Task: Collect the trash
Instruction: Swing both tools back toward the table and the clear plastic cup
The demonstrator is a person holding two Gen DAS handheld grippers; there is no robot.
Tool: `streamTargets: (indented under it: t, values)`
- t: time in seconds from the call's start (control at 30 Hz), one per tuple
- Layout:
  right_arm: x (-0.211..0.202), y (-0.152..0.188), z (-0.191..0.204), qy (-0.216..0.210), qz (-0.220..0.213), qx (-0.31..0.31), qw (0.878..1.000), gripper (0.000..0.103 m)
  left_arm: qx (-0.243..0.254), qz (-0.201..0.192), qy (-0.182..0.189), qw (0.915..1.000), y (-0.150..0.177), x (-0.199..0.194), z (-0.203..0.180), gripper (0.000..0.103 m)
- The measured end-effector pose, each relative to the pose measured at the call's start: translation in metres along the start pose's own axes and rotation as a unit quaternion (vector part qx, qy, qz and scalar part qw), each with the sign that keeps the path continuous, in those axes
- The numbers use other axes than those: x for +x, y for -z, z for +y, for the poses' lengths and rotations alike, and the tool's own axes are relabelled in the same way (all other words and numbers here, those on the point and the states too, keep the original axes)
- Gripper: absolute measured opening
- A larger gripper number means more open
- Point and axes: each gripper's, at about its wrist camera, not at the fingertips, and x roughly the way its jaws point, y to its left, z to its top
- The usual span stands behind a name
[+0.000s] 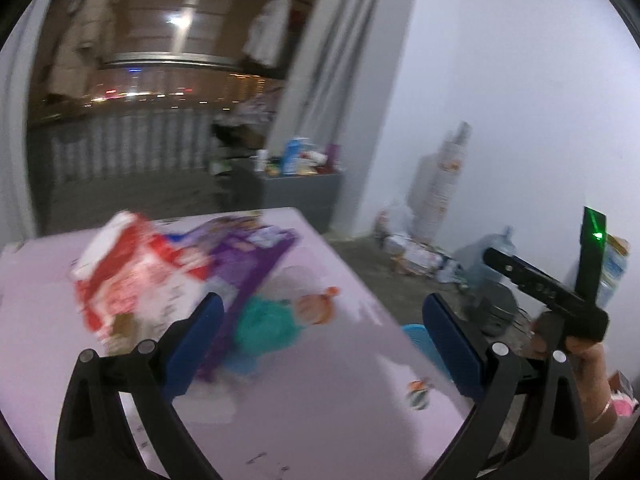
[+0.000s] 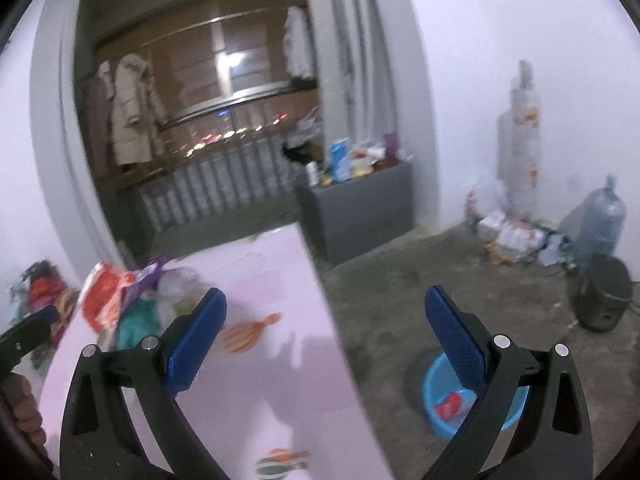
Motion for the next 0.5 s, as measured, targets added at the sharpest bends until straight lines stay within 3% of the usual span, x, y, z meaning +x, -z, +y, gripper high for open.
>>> streamTargets:
  t: [0.17, 0.5]
  values:
    - [0.021, -0.001, 0.014, -0.056, 0.058, 0.02, 0.997, 0.095, 0.0, -0.005, -0.039, 0.9992, 0.012, -0.008, 0.029, 0.097]
    - [0.043, -0.004, 0.043, -0.101, 0.112, 0.027, 0.988, 0.095, -0.01, -0.009, -0.03, 0.9995, -0.001, 0.009, 0.05, 0.097]
